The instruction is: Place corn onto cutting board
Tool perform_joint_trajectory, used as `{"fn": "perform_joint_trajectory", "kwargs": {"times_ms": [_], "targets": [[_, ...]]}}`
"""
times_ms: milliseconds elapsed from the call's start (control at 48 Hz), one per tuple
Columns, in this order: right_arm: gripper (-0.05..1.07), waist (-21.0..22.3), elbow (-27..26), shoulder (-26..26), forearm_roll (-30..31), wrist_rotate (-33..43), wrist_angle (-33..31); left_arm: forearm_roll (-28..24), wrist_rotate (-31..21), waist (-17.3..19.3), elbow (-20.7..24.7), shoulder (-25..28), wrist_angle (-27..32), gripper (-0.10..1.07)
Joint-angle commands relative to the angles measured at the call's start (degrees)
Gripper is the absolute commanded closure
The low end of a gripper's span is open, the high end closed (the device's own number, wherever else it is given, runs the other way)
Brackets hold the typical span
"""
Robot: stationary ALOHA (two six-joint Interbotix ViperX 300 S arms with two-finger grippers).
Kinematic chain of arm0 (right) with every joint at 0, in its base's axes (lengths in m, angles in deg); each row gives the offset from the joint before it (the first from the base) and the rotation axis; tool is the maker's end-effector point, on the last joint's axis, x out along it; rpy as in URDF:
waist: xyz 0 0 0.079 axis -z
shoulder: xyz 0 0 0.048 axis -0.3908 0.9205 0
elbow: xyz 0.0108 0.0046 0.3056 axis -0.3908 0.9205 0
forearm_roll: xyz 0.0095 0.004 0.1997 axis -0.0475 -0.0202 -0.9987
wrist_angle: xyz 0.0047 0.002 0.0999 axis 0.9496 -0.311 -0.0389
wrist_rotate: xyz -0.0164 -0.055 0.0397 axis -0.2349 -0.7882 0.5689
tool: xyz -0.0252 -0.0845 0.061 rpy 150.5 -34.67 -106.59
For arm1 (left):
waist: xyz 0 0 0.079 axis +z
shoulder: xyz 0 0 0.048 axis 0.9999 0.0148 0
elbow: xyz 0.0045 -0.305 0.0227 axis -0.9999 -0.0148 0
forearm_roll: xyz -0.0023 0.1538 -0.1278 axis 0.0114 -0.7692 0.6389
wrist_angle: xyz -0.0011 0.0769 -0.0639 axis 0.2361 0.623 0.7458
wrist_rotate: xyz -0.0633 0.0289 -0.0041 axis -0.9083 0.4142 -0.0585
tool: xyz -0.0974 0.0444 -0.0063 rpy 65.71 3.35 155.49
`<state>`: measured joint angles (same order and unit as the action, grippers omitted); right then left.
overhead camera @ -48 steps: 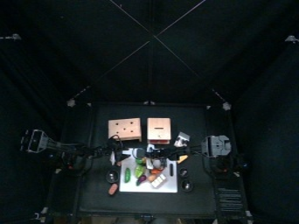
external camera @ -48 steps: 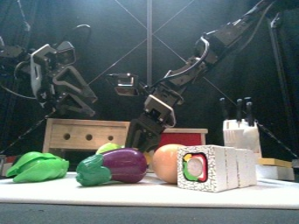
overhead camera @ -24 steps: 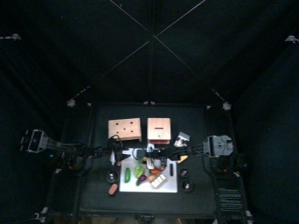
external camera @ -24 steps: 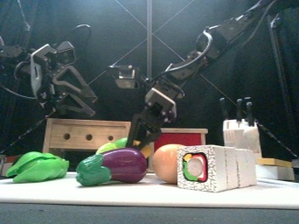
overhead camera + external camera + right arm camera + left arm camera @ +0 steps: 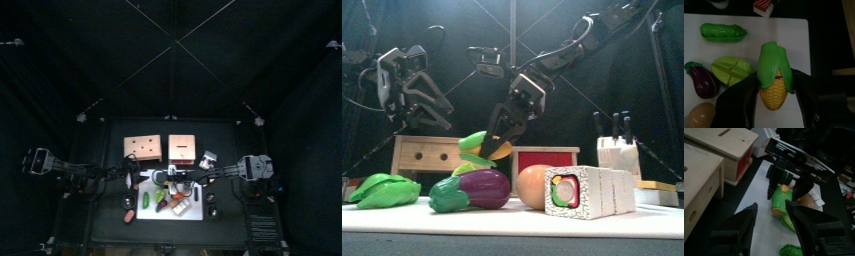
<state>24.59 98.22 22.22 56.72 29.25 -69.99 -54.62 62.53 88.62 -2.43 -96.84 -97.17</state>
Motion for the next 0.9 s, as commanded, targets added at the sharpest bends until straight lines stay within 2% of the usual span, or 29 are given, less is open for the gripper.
{"fn": "perform_joint_trajectory", "kwargs": {"times_ms": [0,875], "targets": [[0.35,0.09,-1.41,-2.64,0.09,0.0,0.26,-0.09,0.09,0.09,0.79,-0.18,-0.26,0.13],[0.36,0.44,-2.37,-2.9,0.09,0.0,0.26,-0.7,0.26,-1.14,0.26,-0.18,-0.35,0.13]]}}
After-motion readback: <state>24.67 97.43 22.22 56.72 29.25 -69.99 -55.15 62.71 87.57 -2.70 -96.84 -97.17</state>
